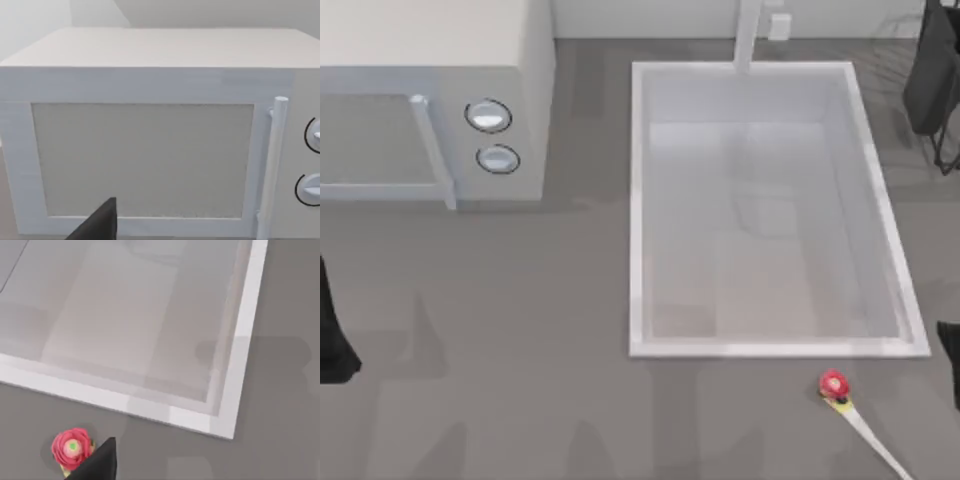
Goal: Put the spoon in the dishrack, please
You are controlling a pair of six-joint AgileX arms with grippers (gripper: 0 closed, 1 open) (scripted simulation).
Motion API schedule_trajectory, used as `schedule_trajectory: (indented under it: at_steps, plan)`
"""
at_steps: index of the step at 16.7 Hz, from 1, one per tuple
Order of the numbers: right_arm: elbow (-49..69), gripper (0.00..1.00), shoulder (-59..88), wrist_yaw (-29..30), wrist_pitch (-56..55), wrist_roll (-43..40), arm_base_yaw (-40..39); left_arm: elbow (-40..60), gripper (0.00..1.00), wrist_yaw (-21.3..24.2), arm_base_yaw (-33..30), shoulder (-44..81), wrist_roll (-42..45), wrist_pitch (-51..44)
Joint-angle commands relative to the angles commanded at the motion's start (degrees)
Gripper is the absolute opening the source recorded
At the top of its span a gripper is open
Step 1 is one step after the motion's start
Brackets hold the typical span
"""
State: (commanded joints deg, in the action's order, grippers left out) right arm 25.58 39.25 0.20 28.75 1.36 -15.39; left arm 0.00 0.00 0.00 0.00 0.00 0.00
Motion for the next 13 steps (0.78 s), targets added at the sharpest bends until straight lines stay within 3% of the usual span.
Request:
schedule_trajectory:
  at_steps: [7, 13]
  plan:
    - [19.7, 1.00, 32.4, -0.1, 22.9, 0.9, -12.4, 0.0, 1.00, 0.0, 0.0, 0.0, 0.0, 0.0]
    - [27.7, 1.00, 43.9, -0.2, 31.1, 1.2, -17.1, 0.0, 1.00, 0.0, 0.0, 0.0, 0.0, 0.0]
